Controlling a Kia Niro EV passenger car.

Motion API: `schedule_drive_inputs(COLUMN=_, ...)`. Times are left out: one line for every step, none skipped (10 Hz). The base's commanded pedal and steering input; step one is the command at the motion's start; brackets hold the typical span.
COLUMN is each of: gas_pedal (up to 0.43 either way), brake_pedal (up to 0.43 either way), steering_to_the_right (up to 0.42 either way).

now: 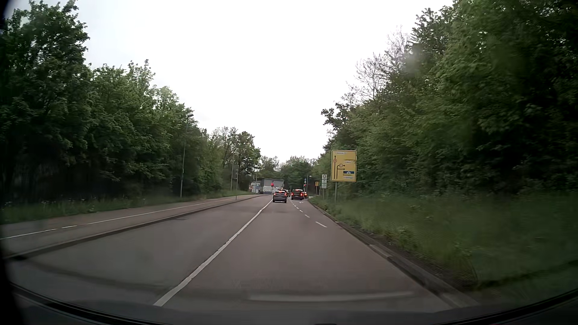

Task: Follow the waypoints while adhering to traffic rules and regulations

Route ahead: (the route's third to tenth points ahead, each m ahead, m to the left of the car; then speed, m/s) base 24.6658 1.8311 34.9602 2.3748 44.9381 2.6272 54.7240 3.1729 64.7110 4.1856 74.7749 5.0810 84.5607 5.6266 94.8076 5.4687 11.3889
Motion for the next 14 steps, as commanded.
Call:
schedule_drive_inputs(gas_pedal=0.000, brake_pedal=0.000, steering_to_the_right=-0.031)
schedule_drive_inputs(gas_pedal=0.000, brake_pedal=0.000, steering_to_the_right=-0.021)
schedule_drive_inputs(gas_pedal=0.000, brake_pedal=0.000, steering_to_the_right=-0.015)
schedule_drive_inputs(gas_pedal=0.000, brake_pedal=0.000, steering_to_the_right=-0.015)
schedule_drive_inputs(gas_pedal=0.000, brake_pedal=0.000, steering_to_the_right=-0.014)
schedule_drive_inputs(gas_pedal=0.000, brake_pedal=0.000, steering_to_the_right=-0.014)
schedule_drive_inputs(gas_pedal=0.000, brake_pedal=0.000, steering_to_the_right=-0.014)
schedule_drive_inputs(gas_pedal=0.000, brake_pedal=0.000, steering_to_the_right=-0.012)
schedule_drive_inputs(gas_pedal=0.000, brake_pedal=0.000, steering_to_the_right=-0.011)
schedule_drive_inputs(gas_pedal=0.000, brake_pedal=0.000, steering_to_the_right=-0.011)
schedule_drive_inputs(gas_pedal=0.000, brake_pedal=0.000, steering_to_the_right=-0.011)
schedule_drive_inputs(gas_pedal=0.000, brake_pedal=0.000, steering_to_the_right=-0.011)
schedule_drive_inputs(gas_pedal=0.000, brake_pedal=0.000, steering_to_the_right=-0.011)
schedule_drive_inputs(gas_pedal=0.000, brake_pedal=0.000, steering_to_the_right=-0.010)
